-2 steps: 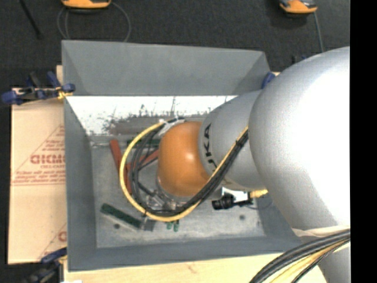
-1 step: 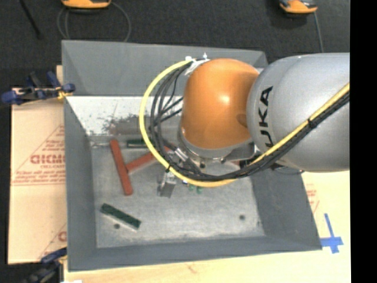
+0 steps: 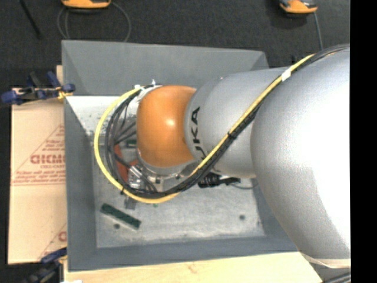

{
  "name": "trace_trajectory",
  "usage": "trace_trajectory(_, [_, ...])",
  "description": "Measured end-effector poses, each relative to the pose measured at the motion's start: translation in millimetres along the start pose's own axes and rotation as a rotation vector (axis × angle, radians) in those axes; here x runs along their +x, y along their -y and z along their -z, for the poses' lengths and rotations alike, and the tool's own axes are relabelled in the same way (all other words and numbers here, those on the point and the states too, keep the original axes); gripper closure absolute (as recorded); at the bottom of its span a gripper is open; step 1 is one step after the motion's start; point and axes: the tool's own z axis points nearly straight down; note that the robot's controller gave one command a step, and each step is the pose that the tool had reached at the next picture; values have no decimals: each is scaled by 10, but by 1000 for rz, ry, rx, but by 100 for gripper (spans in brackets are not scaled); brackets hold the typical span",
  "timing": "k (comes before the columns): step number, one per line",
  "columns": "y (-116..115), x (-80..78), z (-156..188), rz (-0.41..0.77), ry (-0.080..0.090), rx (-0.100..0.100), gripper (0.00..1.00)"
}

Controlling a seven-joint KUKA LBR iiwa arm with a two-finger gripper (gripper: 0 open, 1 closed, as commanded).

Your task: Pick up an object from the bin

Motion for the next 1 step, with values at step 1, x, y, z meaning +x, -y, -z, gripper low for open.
trace_trajectory(1, [11,-13,47,-2,5,-3,0])
